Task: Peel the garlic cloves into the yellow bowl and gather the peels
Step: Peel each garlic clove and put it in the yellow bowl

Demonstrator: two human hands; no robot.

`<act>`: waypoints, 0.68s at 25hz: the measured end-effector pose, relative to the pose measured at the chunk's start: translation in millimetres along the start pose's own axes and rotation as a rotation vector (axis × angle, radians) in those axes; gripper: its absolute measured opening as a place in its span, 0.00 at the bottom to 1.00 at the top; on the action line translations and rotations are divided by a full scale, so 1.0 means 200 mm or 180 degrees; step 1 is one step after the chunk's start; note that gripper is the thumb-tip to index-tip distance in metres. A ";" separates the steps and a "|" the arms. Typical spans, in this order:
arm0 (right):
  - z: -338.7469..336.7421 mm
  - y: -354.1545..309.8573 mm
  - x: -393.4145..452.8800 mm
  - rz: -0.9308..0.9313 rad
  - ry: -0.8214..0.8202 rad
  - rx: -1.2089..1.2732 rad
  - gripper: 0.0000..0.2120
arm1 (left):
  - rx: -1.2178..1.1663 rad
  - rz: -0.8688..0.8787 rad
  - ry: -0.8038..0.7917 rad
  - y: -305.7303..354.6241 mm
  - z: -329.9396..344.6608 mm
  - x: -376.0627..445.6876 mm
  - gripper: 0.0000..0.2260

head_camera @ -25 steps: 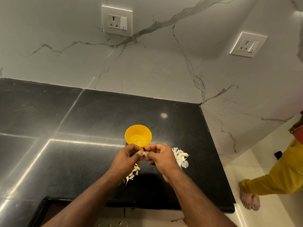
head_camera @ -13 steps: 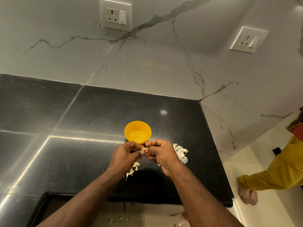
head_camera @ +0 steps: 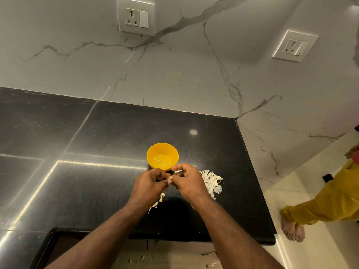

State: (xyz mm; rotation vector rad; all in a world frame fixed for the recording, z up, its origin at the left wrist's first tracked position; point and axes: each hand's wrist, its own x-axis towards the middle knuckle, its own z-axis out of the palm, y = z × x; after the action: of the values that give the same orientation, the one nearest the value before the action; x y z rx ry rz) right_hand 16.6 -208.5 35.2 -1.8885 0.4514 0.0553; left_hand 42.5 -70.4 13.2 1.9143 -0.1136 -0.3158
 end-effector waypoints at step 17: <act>-0.04 0.04 0.01 0.0425 -0.0241 0.1055 0.14 | -0.0573 -0.0106 -0.0296 0.00 -0.03 0.02 0.06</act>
State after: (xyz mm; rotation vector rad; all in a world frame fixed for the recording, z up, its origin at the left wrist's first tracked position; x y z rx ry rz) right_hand 14.2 -217.9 30.4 -1.5251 0.5016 0.1322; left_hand 48.4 -65.8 13.5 1.7249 -0.1113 -0.4238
